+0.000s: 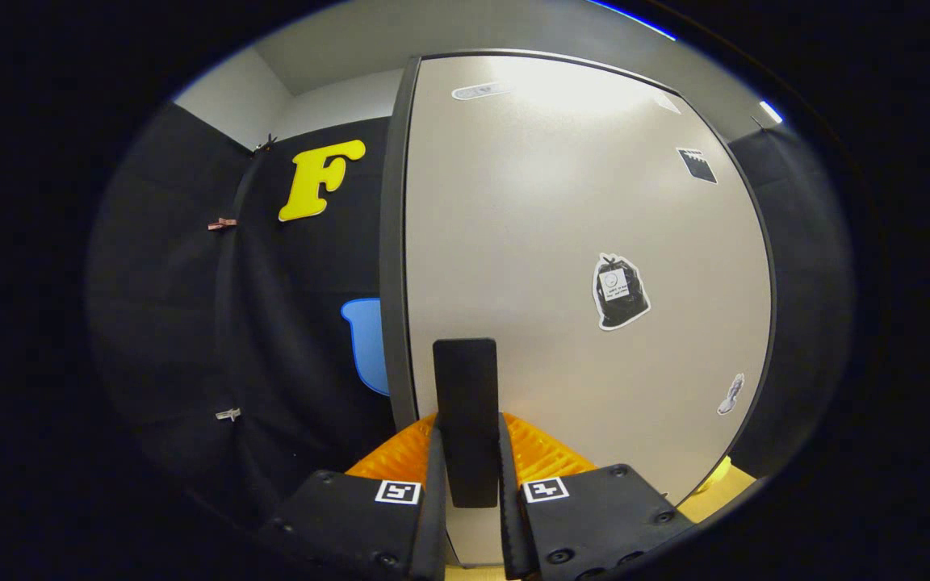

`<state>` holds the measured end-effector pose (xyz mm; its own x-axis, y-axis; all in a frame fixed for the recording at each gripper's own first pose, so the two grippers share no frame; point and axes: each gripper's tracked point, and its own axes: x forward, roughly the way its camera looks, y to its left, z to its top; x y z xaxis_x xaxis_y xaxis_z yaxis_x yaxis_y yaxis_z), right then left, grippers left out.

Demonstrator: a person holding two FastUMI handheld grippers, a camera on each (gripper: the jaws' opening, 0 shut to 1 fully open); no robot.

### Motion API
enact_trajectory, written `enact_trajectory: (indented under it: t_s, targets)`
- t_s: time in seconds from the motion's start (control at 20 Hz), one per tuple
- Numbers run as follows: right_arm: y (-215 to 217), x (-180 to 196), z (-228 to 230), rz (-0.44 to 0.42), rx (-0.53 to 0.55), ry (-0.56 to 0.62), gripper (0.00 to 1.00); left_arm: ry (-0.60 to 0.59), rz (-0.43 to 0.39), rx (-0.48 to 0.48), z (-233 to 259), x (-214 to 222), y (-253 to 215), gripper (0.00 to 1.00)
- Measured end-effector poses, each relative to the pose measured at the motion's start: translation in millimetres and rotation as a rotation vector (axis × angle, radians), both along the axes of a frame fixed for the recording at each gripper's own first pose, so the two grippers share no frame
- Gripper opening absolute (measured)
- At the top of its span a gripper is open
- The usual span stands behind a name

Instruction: Open the cabinet door with the right hand, grasp the bottle in the cabinet with the left hand and place it on the coaster, then close the cabinet door with the right hand.

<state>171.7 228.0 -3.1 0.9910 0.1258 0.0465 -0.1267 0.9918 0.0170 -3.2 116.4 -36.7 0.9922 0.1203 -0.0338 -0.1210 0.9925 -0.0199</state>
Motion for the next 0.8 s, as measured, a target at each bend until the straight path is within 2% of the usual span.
enact_trajectory:
  t_s: [0.05, 0.15, 0.2, 0.25, 0.3, 0.55, 0.8]
  targets:
    - [0, -2, 1, 0.006, 0.015, 0.001, 0.31, 0.001, 0.002, -0.003, -2, -2, 0, 0.95]
    - [1, -4, 0, 0.045, 0.036, 0.026, 0.17, 0.006, 0.005, -0.006, -2, -5, -1, 0.95]
    - [0, -5, -1, 0.063, 0.037, 0.033, 0.17, 0.008, 0.005, -0.007, -1, -7, -2, 0.95]
    - [0, -7, 0, 0.074, 0.032, 0.039, 0.11, 0.007, 0.007, -0.006, -1, -6, -1, 0.95]
    - [0, -12, 0, 0.088, 0.026, 0.04, 0.17, 0.006, 0.01, -0.004, 1, -6, -1, 0.95]
    - [2, -55, 13, 0.204, 0.059, 0.055, 0.17, -0.013, 0.014, 0.003, 14, 6, 1, 0.94]
    - [-25, -92, 14, 0.283, 0.057, 0.07, 0.17, -0.024, 0.009, 0.045, 20, 1, -19, 0.95]
